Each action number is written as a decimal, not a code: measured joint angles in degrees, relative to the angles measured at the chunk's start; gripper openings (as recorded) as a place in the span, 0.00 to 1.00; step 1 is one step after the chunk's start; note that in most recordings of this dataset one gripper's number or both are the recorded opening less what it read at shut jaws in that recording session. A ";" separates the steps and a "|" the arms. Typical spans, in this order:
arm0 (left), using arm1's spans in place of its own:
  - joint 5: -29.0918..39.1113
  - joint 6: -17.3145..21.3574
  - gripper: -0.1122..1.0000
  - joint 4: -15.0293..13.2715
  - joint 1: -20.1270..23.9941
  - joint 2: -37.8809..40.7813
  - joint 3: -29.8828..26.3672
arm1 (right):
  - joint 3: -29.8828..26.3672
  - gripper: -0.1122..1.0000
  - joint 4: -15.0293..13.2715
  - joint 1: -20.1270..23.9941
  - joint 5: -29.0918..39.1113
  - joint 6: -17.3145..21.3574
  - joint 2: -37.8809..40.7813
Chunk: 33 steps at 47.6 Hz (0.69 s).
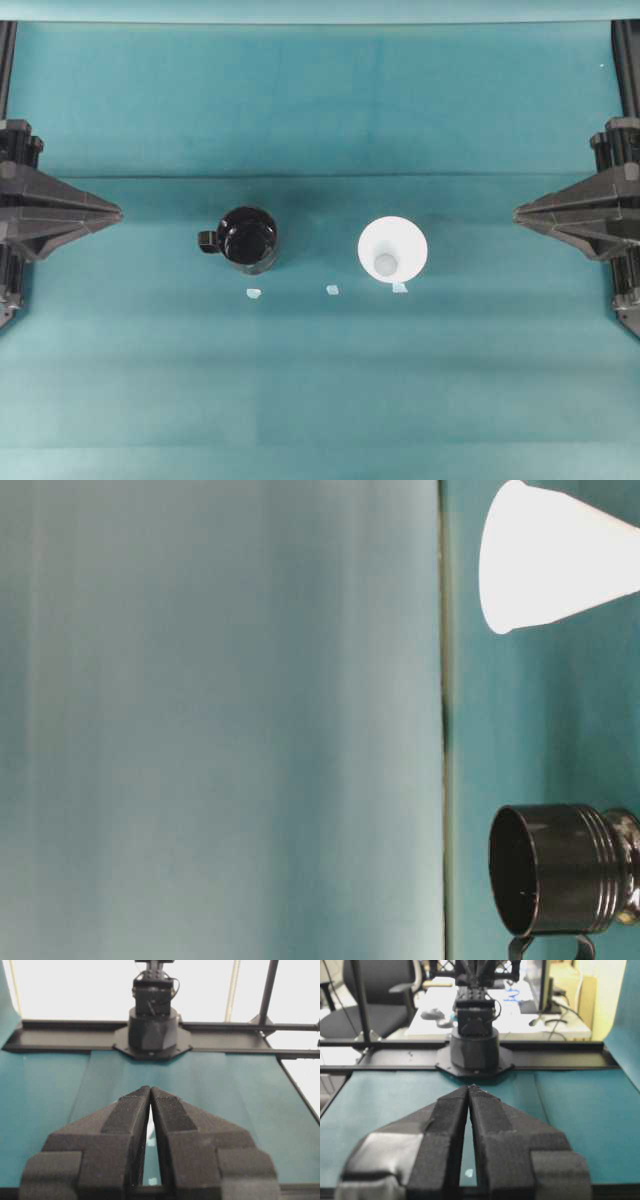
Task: Put the paper cup into the moved cup holder.
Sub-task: 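Raise the left gripper and open it toward the black cup holder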
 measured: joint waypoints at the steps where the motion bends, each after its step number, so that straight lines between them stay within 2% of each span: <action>1: 0.18 -0.09 0.21 0.09 0.00 0.09 0.00 | 0.00 0.25 0.00 0.09 0.00 0.09 0.09; 6: 1.49 -0.79 0.11 0.44 0.00 1.14 -0.09 | 0.00 0.15 0.09 0.09 1.67 0.09 0.26; 9: 2.37 -0.79 0.10 0.44 0.00 1.49 -0.26 | -0.09 0.12 0.18 0.09 3.78 0.09 0.35; 19: 5.54 -0.88 0.10 0.53 -0.09 1.49 -0.88 | -1.23 0.12 0.18 0.09 9.93 0.09 0.35; 33: 12.66 -0.97 0.10 0.53 0.00 4.22 -1.32 | -1.32 0.12 0.26 0.09 12.48 0.18 0.35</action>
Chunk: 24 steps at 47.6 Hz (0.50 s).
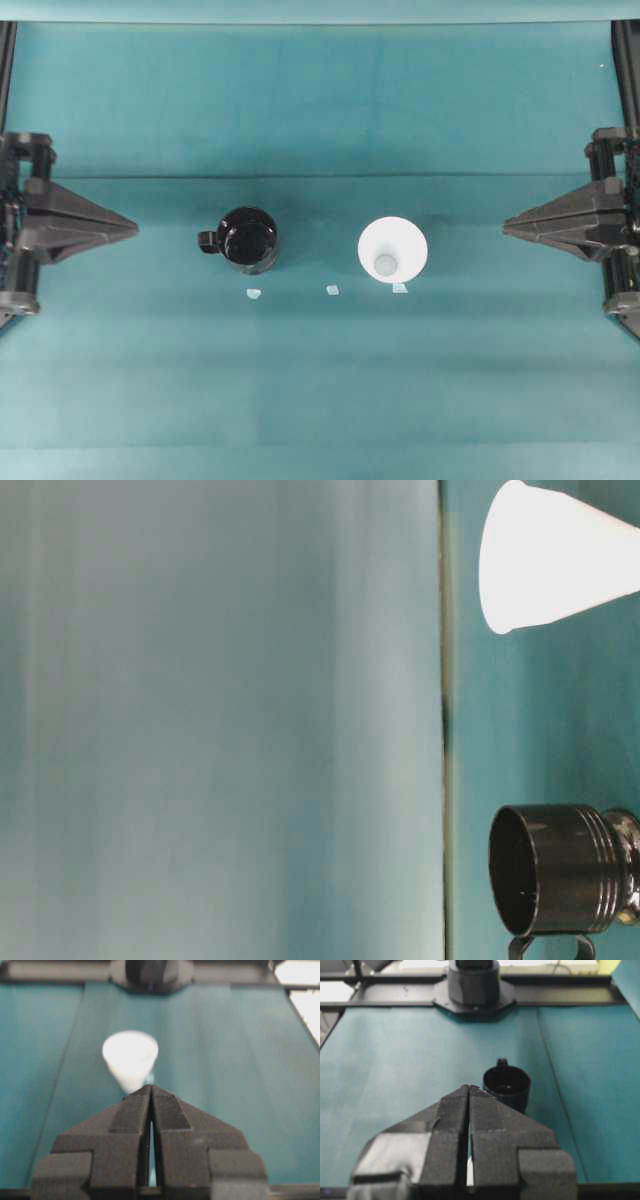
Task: Put the paper cup into the moved cup holder.
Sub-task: 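Raise the left gripper and open it toward the black cup holder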
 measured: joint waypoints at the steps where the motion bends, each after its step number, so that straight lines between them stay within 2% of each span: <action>1: 0.88 0.09 0.10 0.00 0.09 0.62 0.00 | 0.00 0.12 0.00 0.00 0.18 0.00 -0.09; 11: 12.39 -0.09 0.10 0.00 1.58 9.32 -0.79 | 0.00 0.12 0.09 0.00 1.85 0.88 0.00; 24: 13.62 -0.09 0.10 0.09 3.87 15.56 -1.49 | 0.00 0.12 0.26 0.00 2.72 1.32 0.00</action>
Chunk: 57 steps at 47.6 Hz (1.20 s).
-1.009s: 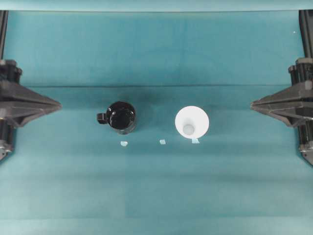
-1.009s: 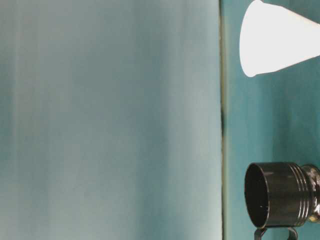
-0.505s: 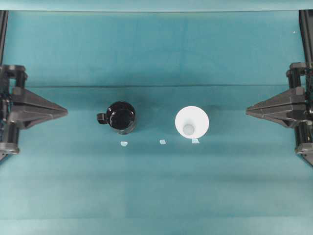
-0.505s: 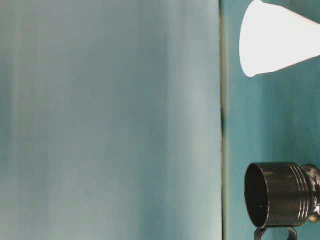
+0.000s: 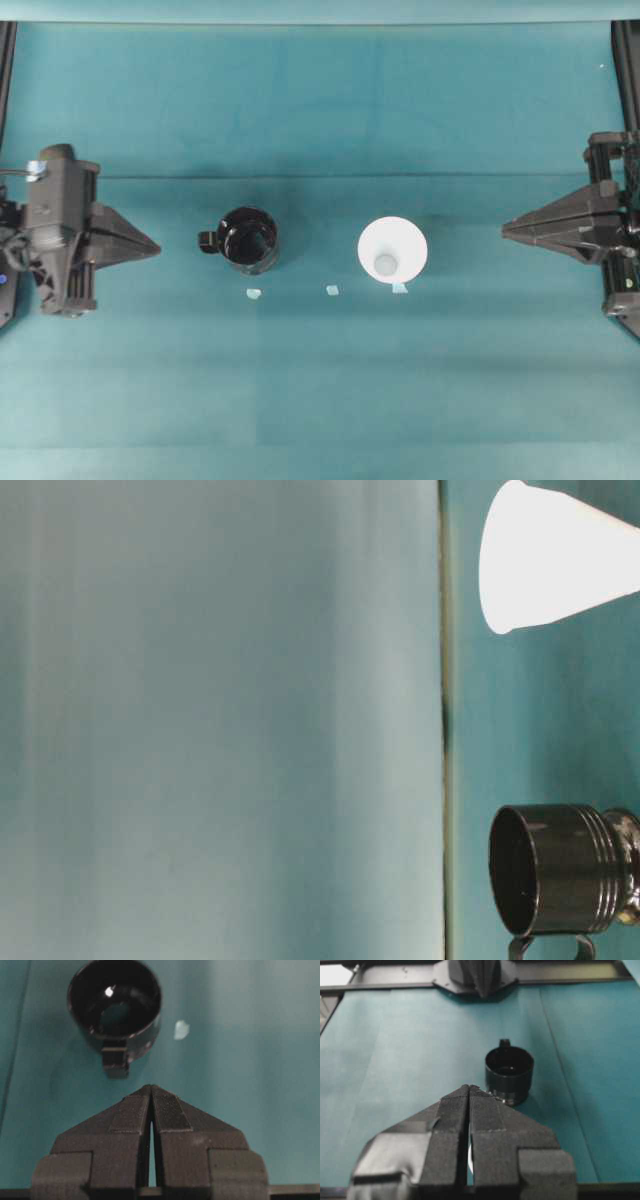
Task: Put the paper cup into the moved cup holder.
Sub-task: 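Raise the left gripper and open it toward the black cup holder, then move the open left gripper over the black cup holder's handle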
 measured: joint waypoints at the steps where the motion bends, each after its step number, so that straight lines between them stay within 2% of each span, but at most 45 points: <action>1: 0.00 0.18 0.10 0.00 0.18 0.35 0.00 | 0.00 0.12 0.00 0.00 0.00 0.00 0.00; 23: -0.53 0.00 0.11 0.00 0.97 5.36 0.00 | 0.00 0.12 0.09 0.00 0.44 0.00 0.00; 25: -0.53 0.09 0.13 0.00 0.97 5.36 0.00 | 0.00 0.12 0.00 0.00 0.53 0.00 0.00; 29: -0.62 0.00 0.24 0.00 0.97 5.19 0.26 | 0.00 0.12 0.00 0.00 0.79 0.00 0.00; 38: -0.53 -0.88 0.74 0.00 0.97 5.19 1.41 | 0.00 0.12 0.00 0.00 1.14 0.00 0.00; 43: 0.70 -2.02 0.93 0.00 0.97 5.10 1.85 | 0.00 0.12 0.00 0.00 1.14 0.00 0.00; 45: 1.76 -2.11 0.96 -0.09 1.05 5.01 1.93 | 0.00 0.12 0.00 0.00 1.14 0.00 0.00; 57: 4.04 -0.70 0.95 0.18 1.05 4.22 2.72 | 0.00 0.12 0.00 0.00 1.14 0.00 0.00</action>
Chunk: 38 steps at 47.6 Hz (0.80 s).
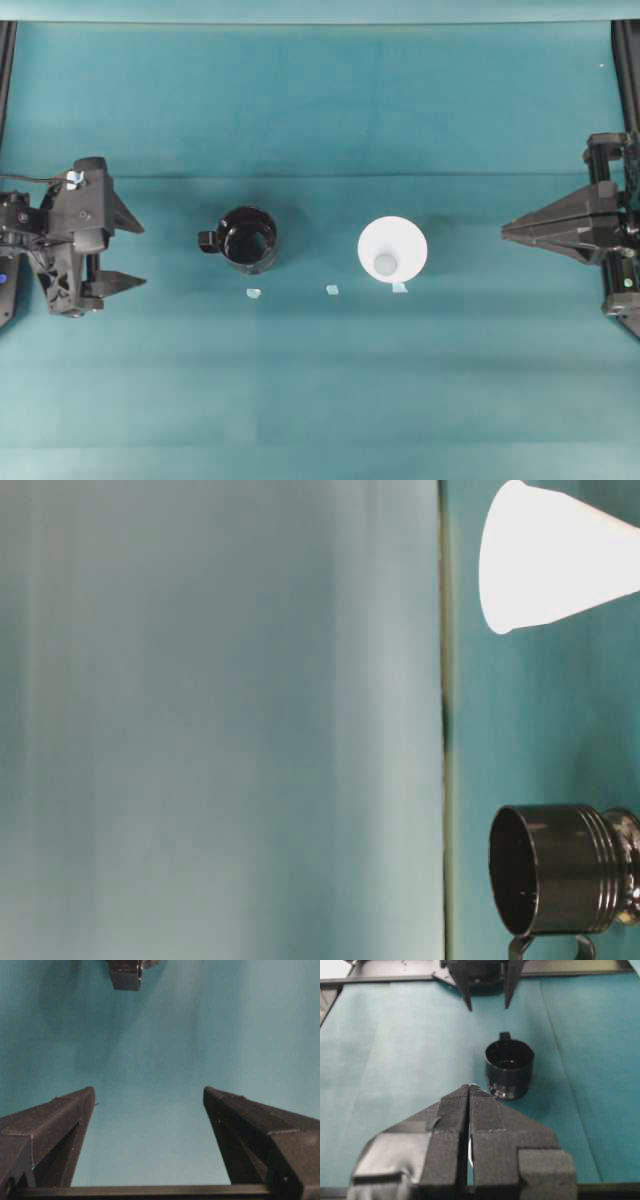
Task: Put the paper cup into the moved cup holder.
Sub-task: 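Move the open left gripper over the black cup holder's handle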
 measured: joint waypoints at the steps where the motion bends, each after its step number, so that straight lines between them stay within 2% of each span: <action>1: 0.00 0.26 0.95 0.00 0.00 0.00 0.00 | 0.00 0.12 0.00 0.00 0.00 0.00 0.00; 10: -2.11 2.64 0.95 0.00 0.26 0.53 0.00 | 0.00 0.12 0.09 0.00 0.35 0.00 0.00; 14: -4.57 2.46 0.95 0.00 1.14 1.67 0.00 | 0.00 0.12 0.09 0.00 0.62 0.00 0.00; 24: -10.72 2.90 0.95 0.09 2.29 7.47 -0.88 | 0.00 0.12 0.09 0.00 0.70 0.00 0.00; 38: -16.00 3.69 0.95 0.00 2.37 16.08 -4.48 | 0.00 0.12 0.18 0.00 0.79 0.09 0.00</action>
